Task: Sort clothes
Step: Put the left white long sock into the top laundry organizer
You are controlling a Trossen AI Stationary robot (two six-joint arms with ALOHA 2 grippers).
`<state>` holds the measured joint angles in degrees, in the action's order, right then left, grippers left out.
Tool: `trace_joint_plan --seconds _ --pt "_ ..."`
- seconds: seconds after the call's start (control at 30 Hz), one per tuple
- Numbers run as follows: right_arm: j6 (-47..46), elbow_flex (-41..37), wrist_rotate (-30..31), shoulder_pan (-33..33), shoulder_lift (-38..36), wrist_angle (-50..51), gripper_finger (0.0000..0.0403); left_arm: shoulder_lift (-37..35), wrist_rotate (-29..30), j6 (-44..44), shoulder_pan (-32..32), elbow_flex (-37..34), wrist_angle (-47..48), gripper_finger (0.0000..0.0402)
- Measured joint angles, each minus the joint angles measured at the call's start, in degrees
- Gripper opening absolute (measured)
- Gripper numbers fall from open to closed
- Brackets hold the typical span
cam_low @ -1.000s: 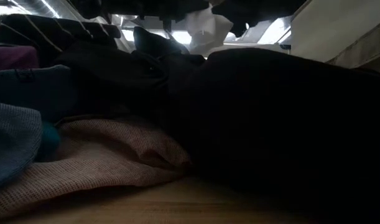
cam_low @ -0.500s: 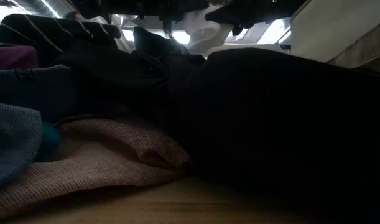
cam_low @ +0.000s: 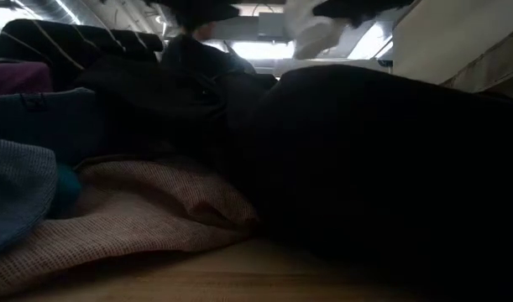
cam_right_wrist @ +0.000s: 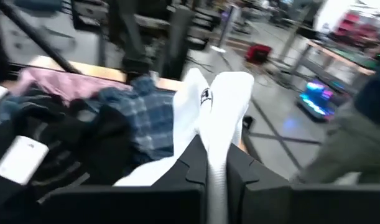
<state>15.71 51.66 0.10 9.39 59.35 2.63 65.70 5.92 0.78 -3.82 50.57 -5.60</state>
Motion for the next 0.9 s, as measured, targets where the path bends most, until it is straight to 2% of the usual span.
trace_joint_plan --seconds 0.17,0.3,0.63,0.7,0.9 --pt "0.23 0.04 10.36 0.00 -7.86 10.08 0.0031 -6.12 4.05 -2.19 0.91 0.02 10.58 0.0146" --pt "-0.51 0.04 19.47 0.00 -13.05 18.23 0.0027 -7.61 6.70 -3.80 1.14 0.00 16.48 0.0144" --pt "-6.30 0.04 41.09 0.02 -17.70 33.30 0.0029 -5.41 8.91 -4.90 1.10 0.00 19.49 0.0144" --pt "-7.11 0.04 43.43 0.06 -17.55 35.81 0.0029 -4.65 8.91 -4.90 1.09 0.00 19.53 0.0144" --pt "-11.03 0.02 43.95 0.04 -15.45 38.71 0.0037 -2.45 8.91 -4.90 1.06 0.00 19.47 0.0143"
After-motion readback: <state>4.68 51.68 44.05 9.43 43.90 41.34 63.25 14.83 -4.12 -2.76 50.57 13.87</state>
